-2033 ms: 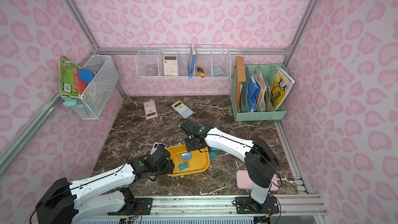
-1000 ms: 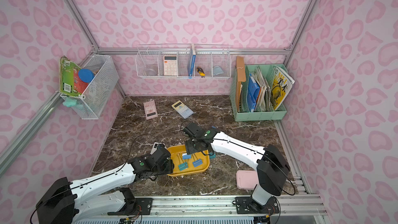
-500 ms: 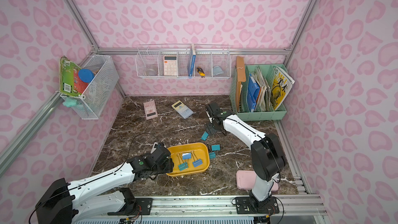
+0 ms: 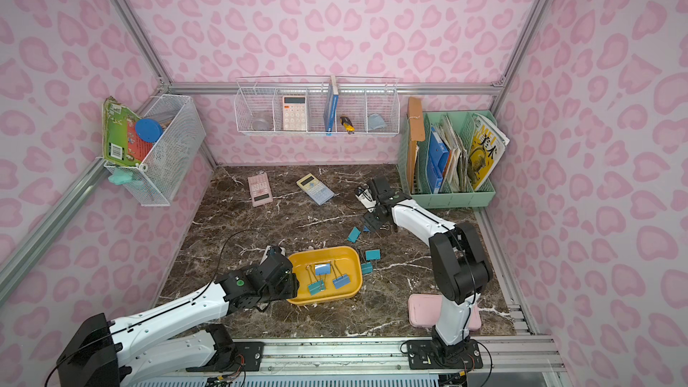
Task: Put the binder clips in the storage box
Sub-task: Pick up the binder clip at the center of the board.
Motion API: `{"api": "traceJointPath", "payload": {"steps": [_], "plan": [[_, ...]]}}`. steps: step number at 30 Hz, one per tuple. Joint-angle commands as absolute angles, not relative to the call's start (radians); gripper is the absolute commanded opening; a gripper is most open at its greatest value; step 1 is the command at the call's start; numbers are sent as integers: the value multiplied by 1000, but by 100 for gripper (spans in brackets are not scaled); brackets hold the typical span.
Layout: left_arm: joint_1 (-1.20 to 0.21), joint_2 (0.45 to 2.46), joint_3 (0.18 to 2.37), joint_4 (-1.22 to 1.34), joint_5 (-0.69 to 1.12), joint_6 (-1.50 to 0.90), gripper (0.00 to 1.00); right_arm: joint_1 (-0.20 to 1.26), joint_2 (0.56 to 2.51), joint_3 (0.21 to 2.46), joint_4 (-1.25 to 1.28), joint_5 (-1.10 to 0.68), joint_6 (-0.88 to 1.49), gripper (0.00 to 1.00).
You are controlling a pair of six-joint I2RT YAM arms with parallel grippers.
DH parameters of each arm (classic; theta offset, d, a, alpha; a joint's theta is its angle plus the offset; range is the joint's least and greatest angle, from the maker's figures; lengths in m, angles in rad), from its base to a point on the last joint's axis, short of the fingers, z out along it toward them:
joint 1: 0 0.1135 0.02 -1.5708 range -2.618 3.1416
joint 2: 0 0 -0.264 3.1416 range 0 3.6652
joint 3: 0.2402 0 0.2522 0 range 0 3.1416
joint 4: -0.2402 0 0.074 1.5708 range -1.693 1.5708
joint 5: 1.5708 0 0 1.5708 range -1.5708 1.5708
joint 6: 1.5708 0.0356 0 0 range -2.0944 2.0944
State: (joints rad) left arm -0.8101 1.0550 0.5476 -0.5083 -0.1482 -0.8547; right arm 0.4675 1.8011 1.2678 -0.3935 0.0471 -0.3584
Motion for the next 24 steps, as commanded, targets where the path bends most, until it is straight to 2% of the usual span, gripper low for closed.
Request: {"api": "traceJointPath", "payload": {"steps": [1, 9, 19, 24], "plan": [[-808, 1044, 549, -536, -160, -851, 64, 427, 1788, 1253, -311, -76, -497, 82], [-807, 1017, 543, -569, -170, -850, 64, 387, 1840, 1242, -338, -175, -707, 79], [-799, 1002, 529, -575, -176, -851, 65, 374, 1849, 1216, -333, -269, -827, 78], [-798, 1012, 528, -567, -170, -851, 65, 383, 1897, 1231, -327, -269, -808, 78]]}}
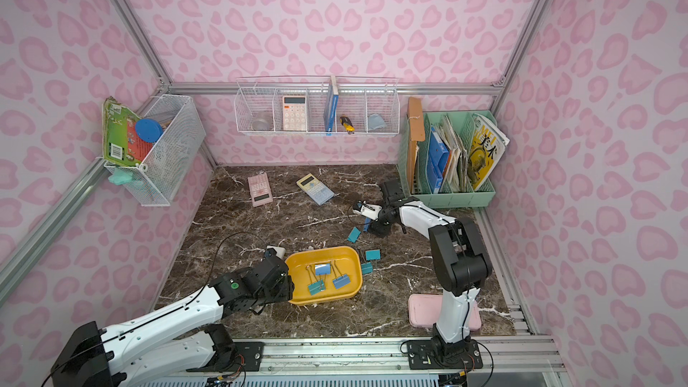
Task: Put the binder clips in the storage box
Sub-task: Pick up the binder clip at the center of the board.
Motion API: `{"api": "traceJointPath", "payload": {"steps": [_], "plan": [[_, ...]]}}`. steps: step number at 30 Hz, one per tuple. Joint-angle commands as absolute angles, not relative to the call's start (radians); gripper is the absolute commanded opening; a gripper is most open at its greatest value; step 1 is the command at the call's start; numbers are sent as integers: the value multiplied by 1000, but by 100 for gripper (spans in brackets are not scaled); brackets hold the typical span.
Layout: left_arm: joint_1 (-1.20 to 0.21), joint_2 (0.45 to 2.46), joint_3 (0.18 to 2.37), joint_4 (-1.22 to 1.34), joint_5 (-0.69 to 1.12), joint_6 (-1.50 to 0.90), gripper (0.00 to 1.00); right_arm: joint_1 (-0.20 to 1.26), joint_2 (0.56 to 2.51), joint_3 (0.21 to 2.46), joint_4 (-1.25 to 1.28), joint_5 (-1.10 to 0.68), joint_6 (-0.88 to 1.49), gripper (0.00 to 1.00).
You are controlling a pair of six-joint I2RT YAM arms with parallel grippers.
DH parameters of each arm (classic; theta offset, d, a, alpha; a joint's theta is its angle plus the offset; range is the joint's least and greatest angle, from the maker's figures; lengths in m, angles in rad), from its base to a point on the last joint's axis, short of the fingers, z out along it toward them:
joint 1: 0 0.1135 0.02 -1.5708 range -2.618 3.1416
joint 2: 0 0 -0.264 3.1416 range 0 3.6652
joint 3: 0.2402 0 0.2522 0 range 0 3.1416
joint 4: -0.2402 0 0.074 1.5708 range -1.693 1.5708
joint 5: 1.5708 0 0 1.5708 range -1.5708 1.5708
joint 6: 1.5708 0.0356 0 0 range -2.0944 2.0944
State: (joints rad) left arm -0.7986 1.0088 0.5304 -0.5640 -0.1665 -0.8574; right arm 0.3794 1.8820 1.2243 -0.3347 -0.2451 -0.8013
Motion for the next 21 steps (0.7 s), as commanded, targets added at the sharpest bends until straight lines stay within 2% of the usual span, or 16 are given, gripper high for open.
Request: {"api": "traceJointPath", "payload": {"steps": [1, 21], "plan": [[-798, 1013, 528, -568, -169, -851, 65, 383, 1900, 1229, -319, -269, -808, 78], [-790, 1017, 518, -570, -172, -848, 65, 397, 1983, 1270, -300, -290, -799, 74]]}}
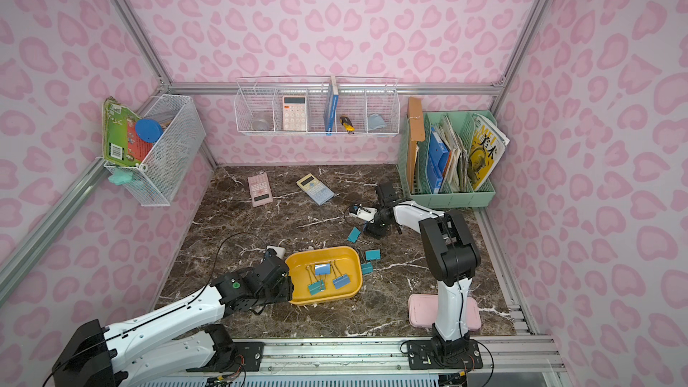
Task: Put the binder clips in the storage box
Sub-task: Pick up the binder clip at the center of the board.
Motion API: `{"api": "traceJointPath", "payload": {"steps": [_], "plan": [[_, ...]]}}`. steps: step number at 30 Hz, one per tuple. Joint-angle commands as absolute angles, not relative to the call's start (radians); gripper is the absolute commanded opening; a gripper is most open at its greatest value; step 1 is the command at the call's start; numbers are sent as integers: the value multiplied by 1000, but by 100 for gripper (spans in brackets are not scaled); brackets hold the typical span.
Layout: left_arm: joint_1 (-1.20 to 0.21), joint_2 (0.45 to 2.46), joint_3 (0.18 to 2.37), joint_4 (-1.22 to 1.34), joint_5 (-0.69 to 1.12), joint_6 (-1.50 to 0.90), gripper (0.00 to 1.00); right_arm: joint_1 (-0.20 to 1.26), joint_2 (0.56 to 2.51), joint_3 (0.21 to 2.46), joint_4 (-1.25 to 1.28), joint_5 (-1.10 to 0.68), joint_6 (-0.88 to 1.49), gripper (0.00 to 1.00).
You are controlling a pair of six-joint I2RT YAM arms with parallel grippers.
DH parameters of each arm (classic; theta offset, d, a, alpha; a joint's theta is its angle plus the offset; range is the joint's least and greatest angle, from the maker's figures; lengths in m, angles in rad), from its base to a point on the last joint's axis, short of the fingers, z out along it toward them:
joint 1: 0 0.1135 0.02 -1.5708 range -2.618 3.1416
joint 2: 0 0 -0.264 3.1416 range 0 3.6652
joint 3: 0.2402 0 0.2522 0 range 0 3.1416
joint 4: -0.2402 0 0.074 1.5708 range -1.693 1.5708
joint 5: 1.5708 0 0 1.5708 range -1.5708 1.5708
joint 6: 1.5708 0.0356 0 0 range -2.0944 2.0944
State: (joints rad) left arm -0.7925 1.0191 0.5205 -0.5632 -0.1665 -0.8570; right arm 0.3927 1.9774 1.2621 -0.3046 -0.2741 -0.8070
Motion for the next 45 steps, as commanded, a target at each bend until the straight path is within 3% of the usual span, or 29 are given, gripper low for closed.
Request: {"api": "traceJointPath", "payload": {"steps": [1, 6, 12, 21, 31, 45], "plan": [[-790, 1017, 517, -571, -172, -848, 65, 397, 1985, 1270, -297, -292, -799, 73], [-790, 1017, 515, -569, -170, -850, 66, 400, 1997, 1279, -289, -299, -774, 61], [-789, 1008, 514, -577, -172, -848, 66, 400, 2008, 1293, -298, -293, -752, 37], [-788, 1001, 506, -578, -170, -853, 66, 398, 1940, 1261, -198, -229, -689, 31], [-789, 996, 504, -581, -173, -854, 66, 436, 1816, 1294, -251, -132, -651, 30], [-788, 1020, 511, -565, -171, -855, 66, 873, 1566, 1155, -278, -13, -481, 33]]}}
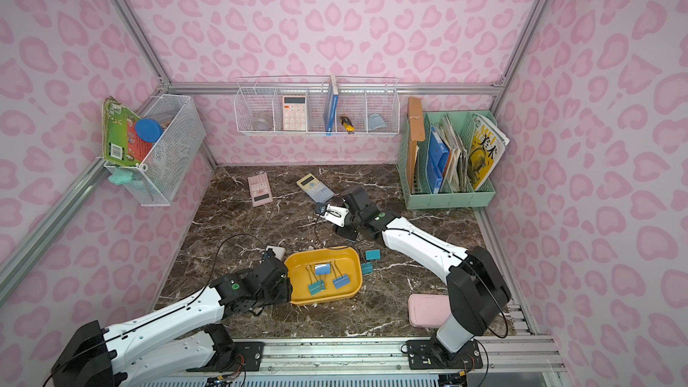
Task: Put the binder clips in the storage box
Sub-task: Pick up the binder clip at the center of the board, then place the binder clip in the storage box.
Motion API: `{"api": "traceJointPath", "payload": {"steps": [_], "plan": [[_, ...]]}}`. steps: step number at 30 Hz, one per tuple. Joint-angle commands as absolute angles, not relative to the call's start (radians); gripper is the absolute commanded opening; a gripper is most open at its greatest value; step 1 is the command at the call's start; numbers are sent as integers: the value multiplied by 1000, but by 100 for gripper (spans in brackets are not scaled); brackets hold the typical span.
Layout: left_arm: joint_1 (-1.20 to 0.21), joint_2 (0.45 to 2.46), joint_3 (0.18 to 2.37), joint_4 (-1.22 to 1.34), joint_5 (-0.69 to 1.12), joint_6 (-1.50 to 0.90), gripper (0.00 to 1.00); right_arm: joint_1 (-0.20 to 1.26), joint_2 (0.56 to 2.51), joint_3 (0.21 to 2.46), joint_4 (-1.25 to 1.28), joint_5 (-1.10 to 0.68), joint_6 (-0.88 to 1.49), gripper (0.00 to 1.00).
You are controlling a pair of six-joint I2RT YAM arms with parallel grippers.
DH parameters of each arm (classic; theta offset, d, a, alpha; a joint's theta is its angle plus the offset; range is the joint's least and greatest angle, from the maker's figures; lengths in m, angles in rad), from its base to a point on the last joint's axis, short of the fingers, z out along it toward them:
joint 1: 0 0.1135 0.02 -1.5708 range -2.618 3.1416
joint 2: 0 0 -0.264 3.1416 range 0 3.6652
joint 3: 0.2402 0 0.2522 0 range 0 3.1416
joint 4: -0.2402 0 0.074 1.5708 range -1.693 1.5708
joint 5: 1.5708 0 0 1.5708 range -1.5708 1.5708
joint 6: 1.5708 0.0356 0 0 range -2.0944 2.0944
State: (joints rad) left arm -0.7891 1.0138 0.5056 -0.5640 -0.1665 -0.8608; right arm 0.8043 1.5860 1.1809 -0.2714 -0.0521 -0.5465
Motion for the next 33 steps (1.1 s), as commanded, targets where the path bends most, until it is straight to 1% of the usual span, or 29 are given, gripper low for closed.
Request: {"api": "traceJointPath", "payload": {"steps": [1, 8, 14, 16, 18, 21, 27, 29, 33], "plan": [[-789, 1022, 513, -566, -173, -855, 66, 901, 1561, 1145, -281, -9, -469, 34], [-788, 1049, 532, -558, -173, -851, 66, 1018, 1558, 1046, -233, -18, -350, 34], [-789, 1066, 541, -552, -172, -853, 66, 1029, 1600, 1000, -203, -30, -276, 36], [-788, 1077, 544, -552, -176, -853, 66, 1029, 1612, 992, -192, -25, -264, 39], [-788, 1091, 552, -551, -178, -852, 66, 1027, 1622, 983, -177, -5, -259, 47], [-788, 1113, 562, -548, -181, -854, 65, 1023, 1631, 983, -170, -2, -264, 57], [-788, 1142, 576, -549, -188, -856, 65, 1007, 1624, 985, -149, -8, -260, 65], [-788, 1152, 580, -548, -187, -856, 65, 1007, 1618, 985, -152, -12, -267, 65], [-788, 1171, 584, -543, -190, -857, 65, 976, 1540, 987, -146, -3, -203, 60]]}}
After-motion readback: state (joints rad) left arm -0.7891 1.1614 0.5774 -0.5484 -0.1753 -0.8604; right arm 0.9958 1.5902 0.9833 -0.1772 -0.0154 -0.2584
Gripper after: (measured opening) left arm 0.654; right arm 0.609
